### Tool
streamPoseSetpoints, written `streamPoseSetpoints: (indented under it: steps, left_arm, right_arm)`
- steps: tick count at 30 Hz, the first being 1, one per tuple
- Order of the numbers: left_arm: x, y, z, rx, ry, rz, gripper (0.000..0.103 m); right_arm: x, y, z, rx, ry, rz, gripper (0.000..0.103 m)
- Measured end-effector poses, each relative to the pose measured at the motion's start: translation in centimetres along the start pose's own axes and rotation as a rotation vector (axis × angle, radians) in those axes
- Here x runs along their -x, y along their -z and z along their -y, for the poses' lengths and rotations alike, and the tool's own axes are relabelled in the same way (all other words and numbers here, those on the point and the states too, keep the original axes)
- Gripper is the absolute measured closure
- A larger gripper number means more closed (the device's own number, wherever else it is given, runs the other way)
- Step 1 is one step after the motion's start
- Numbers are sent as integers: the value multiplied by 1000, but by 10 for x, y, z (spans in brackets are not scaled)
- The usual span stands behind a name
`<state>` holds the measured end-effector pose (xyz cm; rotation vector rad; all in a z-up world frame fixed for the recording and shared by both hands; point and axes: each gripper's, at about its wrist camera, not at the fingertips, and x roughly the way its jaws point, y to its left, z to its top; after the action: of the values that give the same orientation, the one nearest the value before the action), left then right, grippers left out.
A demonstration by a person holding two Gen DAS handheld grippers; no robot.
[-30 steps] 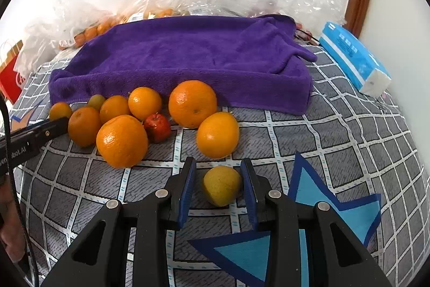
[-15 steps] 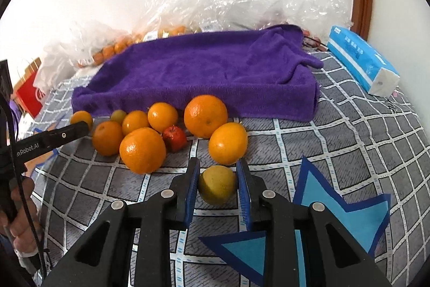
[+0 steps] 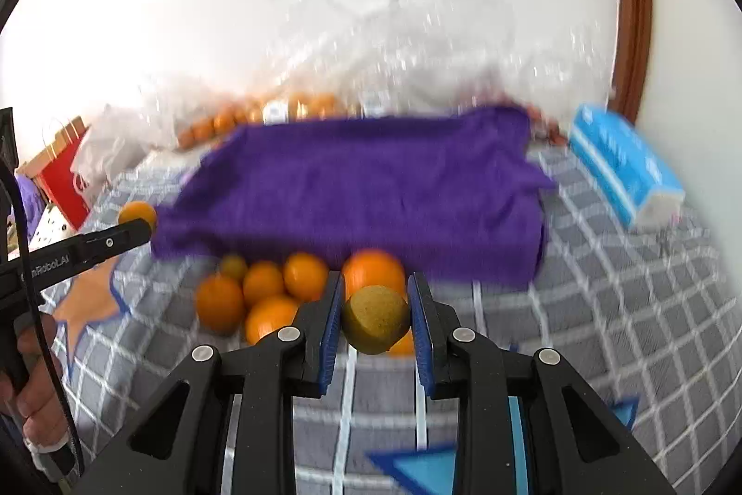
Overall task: Organize fruits
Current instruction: 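Lift and carry the held fruits with both tools onto the purple towel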
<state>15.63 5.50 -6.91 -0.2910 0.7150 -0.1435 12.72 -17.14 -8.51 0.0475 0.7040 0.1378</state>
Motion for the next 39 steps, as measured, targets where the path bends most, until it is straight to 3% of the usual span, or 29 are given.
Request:
streamPoseSetpoints:
  steps: [7,14,23,39]
  left_arm:
    - [-21,-34,0,36,-15,21,71]
    - [-51,-44,6,15,-39,46,71]
    - [-79,-25,-2,11,-55,30,71]
    - [-96,-17,-15,65,-6,3,71]
  right_arm:
    - [-15,-46,-8,17,21,42,75]
    - [-43,-77,-8,26,33,73,75]
    - [-90,-60,8,-19,27,8,75]
    - [-97,-54,26,-74,4,6,75]
